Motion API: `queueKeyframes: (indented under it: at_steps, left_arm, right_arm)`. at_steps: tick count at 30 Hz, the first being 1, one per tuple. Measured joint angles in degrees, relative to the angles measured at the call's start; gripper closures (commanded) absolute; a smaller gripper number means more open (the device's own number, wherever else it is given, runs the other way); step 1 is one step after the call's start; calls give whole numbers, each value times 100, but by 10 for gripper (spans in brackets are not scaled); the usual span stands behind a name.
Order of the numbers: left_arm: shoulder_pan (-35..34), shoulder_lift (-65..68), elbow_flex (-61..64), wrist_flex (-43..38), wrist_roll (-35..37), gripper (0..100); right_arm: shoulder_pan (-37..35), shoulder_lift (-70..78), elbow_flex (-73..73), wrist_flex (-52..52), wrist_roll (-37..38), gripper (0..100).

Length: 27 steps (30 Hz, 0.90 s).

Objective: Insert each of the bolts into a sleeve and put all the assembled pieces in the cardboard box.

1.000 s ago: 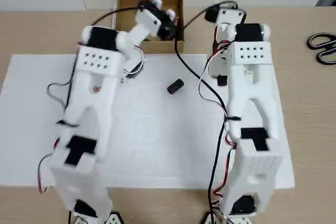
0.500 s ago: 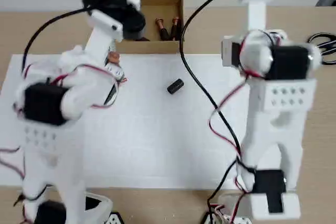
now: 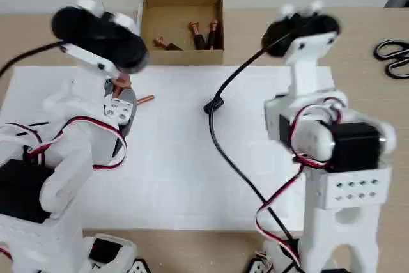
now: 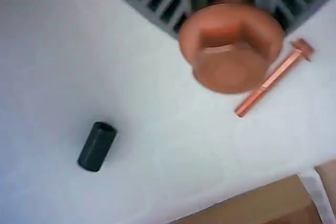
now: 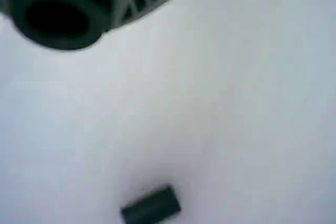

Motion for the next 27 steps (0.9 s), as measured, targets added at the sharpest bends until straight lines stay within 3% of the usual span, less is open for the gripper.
queueKeyframes:
  at_steps: [4, 14, 22, 27]
  left_arm:
    - [0, 0, 0, 0, 633, 994]
    - [0, 0, 0, -9, 765, 994]
    - [0, -404, 105, -158, 765, 994]
    - [0, -677, 633, -598, 1178, 994]
  right_arm:
    - [18, -325, 1459, -985, 18, 995]
    - [-97, -1916, 4897, -4193, 44, 995]
    - [-484, -2796, 6655, -5451, 44, 993]
    - [-536, -3525, 7473, -6189, 44, 994]
